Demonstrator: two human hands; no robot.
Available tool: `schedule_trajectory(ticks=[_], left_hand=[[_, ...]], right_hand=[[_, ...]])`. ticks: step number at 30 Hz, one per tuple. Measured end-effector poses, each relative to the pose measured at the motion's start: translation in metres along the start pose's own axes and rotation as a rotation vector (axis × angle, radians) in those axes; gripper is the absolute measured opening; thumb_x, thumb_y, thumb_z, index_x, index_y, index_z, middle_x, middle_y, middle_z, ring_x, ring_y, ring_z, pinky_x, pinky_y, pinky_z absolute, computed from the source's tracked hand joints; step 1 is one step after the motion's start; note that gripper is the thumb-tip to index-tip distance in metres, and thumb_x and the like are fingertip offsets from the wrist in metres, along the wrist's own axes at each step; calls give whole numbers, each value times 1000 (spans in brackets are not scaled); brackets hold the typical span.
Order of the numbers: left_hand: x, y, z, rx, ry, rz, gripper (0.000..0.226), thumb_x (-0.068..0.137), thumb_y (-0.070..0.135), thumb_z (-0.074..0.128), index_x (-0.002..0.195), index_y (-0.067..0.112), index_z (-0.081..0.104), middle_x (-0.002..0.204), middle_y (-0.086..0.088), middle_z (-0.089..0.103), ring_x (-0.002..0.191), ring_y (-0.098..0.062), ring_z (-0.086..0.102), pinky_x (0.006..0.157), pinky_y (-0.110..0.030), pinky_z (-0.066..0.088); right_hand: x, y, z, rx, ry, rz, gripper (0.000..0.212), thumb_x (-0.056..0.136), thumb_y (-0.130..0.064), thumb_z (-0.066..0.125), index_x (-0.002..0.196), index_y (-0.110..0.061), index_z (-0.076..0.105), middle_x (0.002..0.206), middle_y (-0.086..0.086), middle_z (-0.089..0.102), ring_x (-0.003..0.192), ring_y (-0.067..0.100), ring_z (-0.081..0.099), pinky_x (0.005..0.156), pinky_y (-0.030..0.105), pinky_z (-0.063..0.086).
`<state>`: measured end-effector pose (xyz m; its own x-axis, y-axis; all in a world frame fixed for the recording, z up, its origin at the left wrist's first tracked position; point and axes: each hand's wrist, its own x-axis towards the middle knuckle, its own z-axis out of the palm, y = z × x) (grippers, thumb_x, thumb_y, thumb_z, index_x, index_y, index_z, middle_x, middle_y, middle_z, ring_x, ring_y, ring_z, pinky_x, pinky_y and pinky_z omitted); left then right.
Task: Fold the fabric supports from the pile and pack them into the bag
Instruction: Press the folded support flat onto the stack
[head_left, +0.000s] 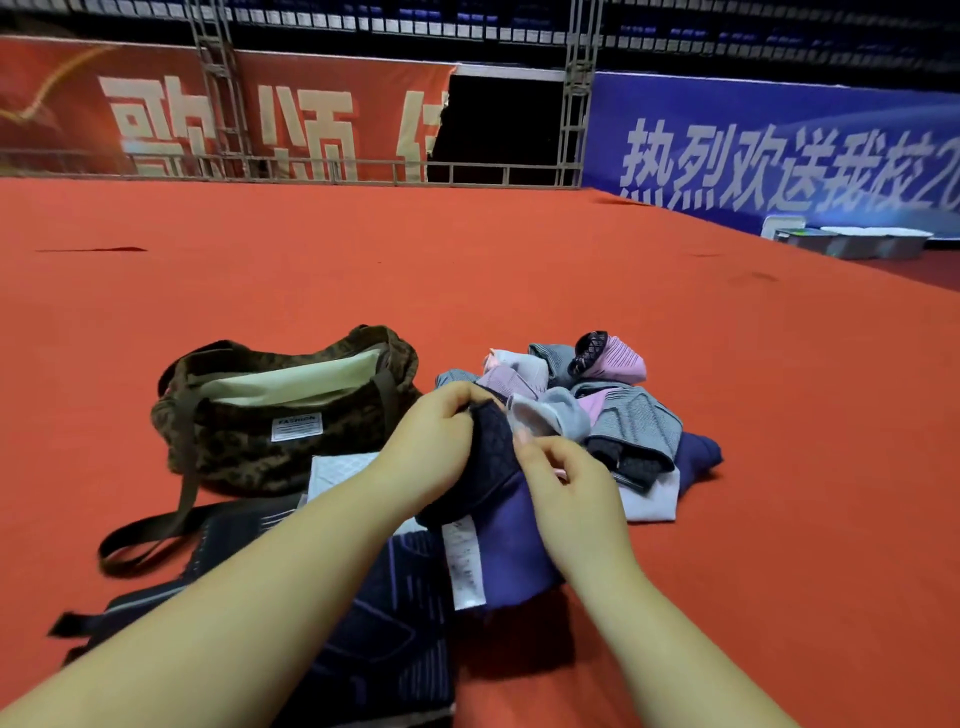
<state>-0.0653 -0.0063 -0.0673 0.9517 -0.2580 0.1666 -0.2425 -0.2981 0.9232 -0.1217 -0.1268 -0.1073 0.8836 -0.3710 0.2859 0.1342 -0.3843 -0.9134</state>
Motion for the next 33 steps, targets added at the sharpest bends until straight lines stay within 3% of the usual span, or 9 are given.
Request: schedule_trajectory(ticks=[3, 5, 8, 12, 16, 19, 22, 27, 33], left_hand=[[-2, 3, 3, -44, 33, -38, 39, 84, -3, 32, 78, 24, 59, 78, 1, 63, 75, -20, 56, 60, -28, 41], [-6, 9, 6, -77, 32, -62, 38, 85, -4, 33, 77, 23, 58, 69, 4, 60, 65, -16, 54, 50, -23, 37], [-17, 19, 10, -159, 31, -57, 36, 84, -5, 34, 69, 19, 56, 57, 5, 56, 55, -10, 50, 49, -21, 36], [-20, 28, 17, -200, 36, -107, 46, 94, 10, 39, 50, 21, 49, 49, 10, 49, 56, -2, 48, 52, -17, 36], [-29, 20, 22, 53, -37, 37, 29, 88, 33, 61, 64, 19, 51, 55, 10, 53, 59, -2, 49, 55, -22, 39], [-40, 10, 14, 155, -19, 198, 14, 88, 28, 63, 75, 23, 63, 72, 7, 65, 72, -8, 58, 74, -33, 48], [-39, 5, 10, 141, 27, 221, 13, 90, 25, 61, 79, 26, 68, 74, 9, 68, 75, -8, 62, 74, -32, 49], [-39, -6, 2, -98, 161, 156, 17, 91, 19, 60, 80, 12, 70, 67, -8, 70, 67, -29, 66, 68, -41, 52], [-43, -15, -4, -350, 281, -6, 20, 94, 15, 55, 81, 12, 70, 77, -8, 68, 75, -15, 59, 72, -29, 50]], right_hand=[[-11, 1, 4, -93, 37, -23, 24, 87, -34, 61, 79, -11, 64, 77, 1, 66, 79, 18, 59, 76, 34, 48], [-12, 0, 2, -175, 85, -78, 24, 89, -31, 55, 83, -9, 64, 81, 4, 65, 83, 26, 57, 78, 41, 46], [-13, -6, -6, -194, 138, -140, 19, 94, -25, 50, 94, -16, 66, 92, 1, 67, 92, 22, 57, 83, 38, 44], [-14, -11, -13, -141, 114, -104, 20, 98, -24, 45, 87, -19, 61, 86, 3, 64, 86, 21, 55, 71, 32, 35], [-11, -9, -20, -117, 105, -75, 20, 95, -23, 51, 76, -19, 55, 69, -7, 56, 68, 13, 49, 58, 21, 34], [-8, -3, -27, -112, 119, -47, 28, 92, -28, 57, 69, -13, 56, 60, -2, 52, 61, 13, 45, 56, 18, 33], [-5, 2, -34, -160, 148, -40, 28, 91, -29, 58, 66, -16, 55, 61, -4, 55, 62, 14, 47, 57, 23, 33], [7, 21, -50, -268, 218, 74, 20, 92, -33, 56, 82, -16, 62, 81, 4, 63, 83, 27, 57, 69, 30, 37], [12, 39, -66, -234, 218, 176, 25, 94, -28, 54, 81, -11, 65, 70, 8, 64, 78, 27, 58, 59, 30, 31]])
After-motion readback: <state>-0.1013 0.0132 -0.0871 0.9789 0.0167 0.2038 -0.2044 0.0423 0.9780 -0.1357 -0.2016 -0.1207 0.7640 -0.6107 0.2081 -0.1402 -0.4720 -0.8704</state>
